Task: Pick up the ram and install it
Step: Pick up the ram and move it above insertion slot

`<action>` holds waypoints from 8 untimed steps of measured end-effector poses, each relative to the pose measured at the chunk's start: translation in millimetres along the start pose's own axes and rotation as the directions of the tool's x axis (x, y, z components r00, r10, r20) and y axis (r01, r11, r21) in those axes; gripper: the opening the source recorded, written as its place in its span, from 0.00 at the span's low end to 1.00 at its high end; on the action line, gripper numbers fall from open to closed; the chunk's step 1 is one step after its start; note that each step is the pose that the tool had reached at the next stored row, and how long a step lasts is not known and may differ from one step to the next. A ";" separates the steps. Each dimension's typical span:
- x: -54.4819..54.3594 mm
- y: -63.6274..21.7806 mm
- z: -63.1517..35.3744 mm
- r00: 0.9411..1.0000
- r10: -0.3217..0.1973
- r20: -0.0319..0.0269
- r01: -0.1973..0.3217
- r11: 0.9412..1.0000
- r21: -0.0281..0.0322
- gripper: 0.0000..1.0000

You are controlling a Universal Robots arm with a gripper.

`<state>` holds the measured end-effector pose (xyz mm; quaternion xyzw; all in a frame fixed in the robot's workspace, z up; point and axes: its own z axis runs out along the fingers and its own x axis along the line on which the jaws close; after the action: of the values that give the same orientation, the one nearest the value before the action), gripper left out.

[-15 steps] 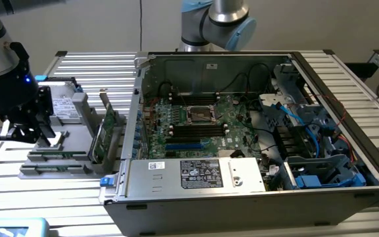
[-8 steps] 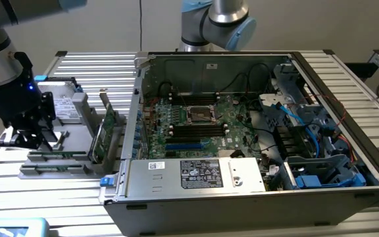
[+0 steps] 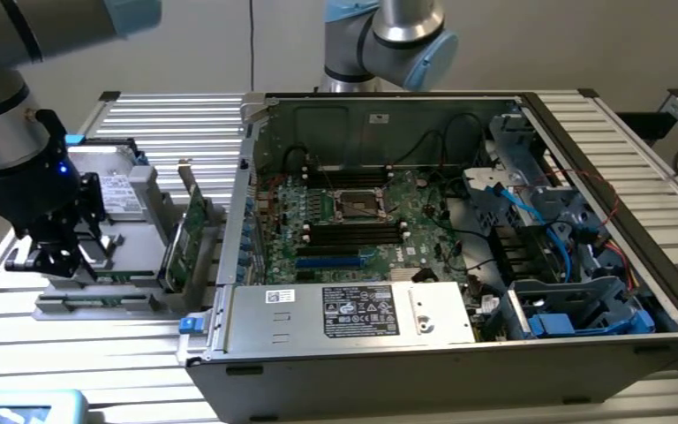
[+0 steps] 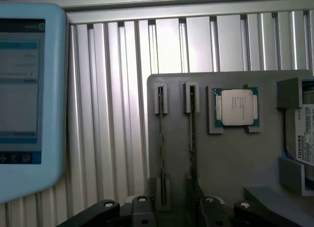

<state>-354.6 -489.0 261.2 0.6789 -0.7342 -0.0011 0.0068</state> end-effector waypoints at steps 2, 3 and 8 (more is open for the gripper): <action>0.2 0.6 1.2 1.000 0.000 -0.009 0.000 1.000 0.001 0.38; 0.2 1.0 1.9 1.000 0.000 -0.014 0.000 1.000 0.001 0.38; 0.2 1.7 9.6 1.000 0.000 -0.022 0.000 1.000 0.002 0.38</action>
<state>-356.4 -489.2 251.6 0.6789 -0.7341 0.0069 0.0141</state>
